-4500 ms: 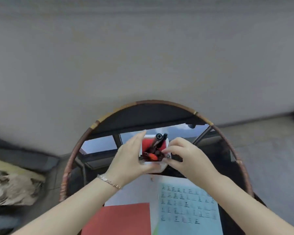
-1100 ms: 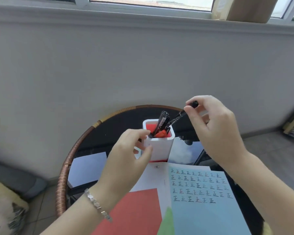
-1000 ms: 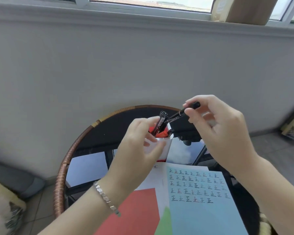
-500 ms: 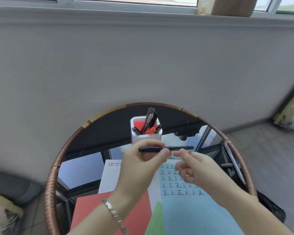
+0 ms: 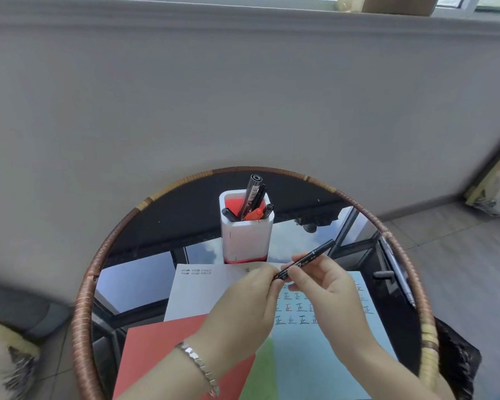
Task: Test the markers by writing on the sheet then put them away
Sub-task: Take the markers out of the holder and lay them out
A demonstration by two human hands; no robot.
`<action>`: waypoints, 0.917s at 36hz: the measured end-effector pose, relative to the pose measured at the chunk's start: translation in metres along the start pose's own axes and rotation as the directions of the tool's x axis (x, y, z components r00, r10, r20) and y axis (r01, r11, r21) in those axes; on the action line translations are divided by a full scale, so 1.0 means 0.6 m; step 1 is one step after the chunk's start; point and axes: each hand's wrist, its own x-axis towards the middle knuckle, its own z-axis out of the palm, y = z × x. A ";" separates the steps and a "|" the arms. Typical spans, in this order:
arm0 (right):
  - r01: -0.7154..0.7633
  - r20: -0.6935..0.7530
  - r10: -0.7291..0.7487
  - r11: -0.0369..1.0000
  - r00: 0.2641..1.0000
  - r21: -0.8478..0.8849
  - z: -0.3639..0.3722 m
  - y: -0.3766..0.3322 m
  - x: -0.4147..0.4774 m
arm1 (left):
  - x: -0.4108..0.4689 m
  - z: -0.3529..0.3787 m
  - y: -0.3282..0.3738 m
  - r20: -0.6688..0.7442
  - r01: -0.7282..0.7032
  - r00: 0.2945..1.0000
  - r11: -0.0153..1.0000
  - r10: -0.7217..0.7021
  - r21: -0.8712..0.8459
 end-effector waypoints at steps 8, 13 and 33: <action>0.057 0.012 -0.058 0.996 0.998 0.075 -0.001 -0.002 -0.002 | -0.002 -0.008 -0.002 -0.059 -0.078 0.995 0.994 0.083 0.081; 0.123 0.058 -0.127 0.990 0.990 0.062 -0.010 -0.013 -0.006 | -0.001 -0.021 0.005 -0.001 0.027 1.000 0.998 -0.027 -0.058; 0.042 0.031 -0.048 0.246 0.998 -0.968 -0.225 0.030 0.152 | 0.040 0.040 0.028 0.045 0.271 0.963 0.952 -0.267 -0.144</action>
